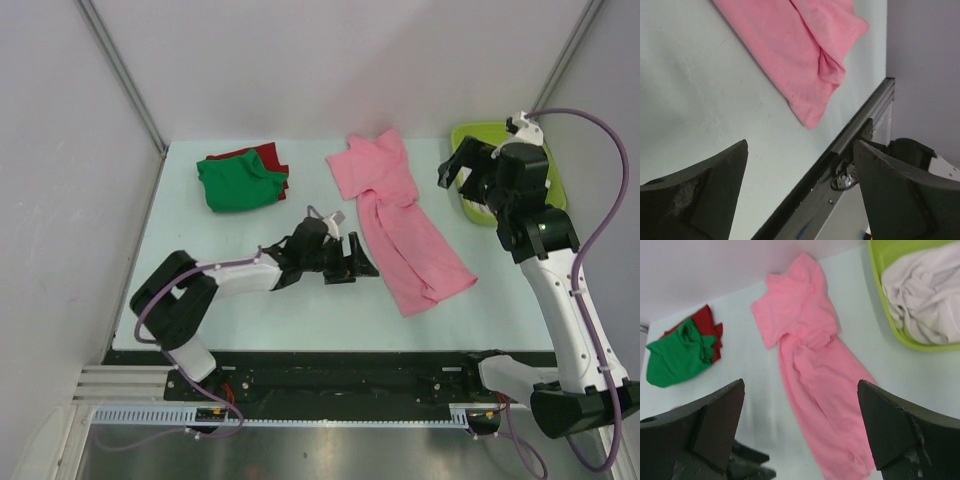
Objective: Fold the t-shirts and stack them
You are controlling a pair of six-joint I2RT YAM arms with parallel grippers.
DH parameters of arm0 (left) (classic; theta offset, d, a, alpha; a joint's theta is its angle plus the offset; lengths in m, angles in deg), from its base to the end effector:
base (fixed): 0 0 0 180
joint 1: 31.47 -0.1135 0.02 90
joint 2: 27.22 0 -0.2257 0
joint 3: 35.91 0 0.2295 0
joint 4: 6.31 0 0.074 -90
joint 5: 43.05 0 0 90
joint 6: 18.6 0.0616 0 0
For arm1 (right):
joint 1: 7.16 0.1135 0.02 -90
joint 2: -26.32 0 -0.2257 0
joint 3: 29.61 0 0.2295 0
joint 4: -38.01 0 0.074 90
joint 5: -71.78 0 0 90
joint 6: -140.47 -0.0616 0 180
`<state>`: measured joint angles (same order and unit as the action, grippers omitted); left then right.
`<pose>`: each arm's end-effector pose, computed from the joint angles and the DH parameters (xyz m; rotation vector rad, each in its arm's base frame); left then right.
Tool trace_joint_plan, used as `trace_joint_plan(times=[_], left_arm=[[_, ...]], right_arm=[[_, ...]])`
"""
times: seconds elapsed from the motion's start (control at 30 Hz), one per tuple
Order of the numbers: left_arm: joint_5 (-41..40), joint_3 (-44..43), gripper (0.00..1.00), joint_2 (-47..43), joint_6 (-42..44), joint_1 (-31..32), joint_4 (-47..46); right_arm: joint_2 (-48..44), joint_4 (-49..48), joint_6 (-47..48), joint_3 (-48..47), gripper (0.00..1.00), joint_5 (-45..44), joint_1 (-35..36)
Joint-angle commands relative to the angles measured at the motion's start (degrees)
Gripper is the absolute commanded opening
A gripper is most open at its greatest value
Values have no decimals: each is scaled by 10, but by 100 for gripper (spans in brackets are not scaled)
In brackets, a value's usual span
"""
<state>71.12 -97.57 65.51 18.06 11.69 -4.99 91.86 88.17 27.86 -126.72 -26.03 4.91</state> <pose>0.2288 -0.2491 0.1508 0.0692 2.4412 -1.3408 0.2463 0.0441 0.3960 0.2673 1.8832 0.2832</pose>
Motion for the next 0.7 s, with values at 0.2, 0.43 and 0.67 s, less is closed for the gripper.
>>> trace_joint_plan(times=[0.2,0.43,0.67], left_arm=[[-110,-190,90,170,10,95,169],[-107,-204,90,228,-26,120,145],[-112,-218,86,272,-54,149,144]], right_arm=[[-95,69,-3,71,100,-58,24],[-135,85,-8,105,100,-77,22],[-161,82,-17,146,100,-66,21]])
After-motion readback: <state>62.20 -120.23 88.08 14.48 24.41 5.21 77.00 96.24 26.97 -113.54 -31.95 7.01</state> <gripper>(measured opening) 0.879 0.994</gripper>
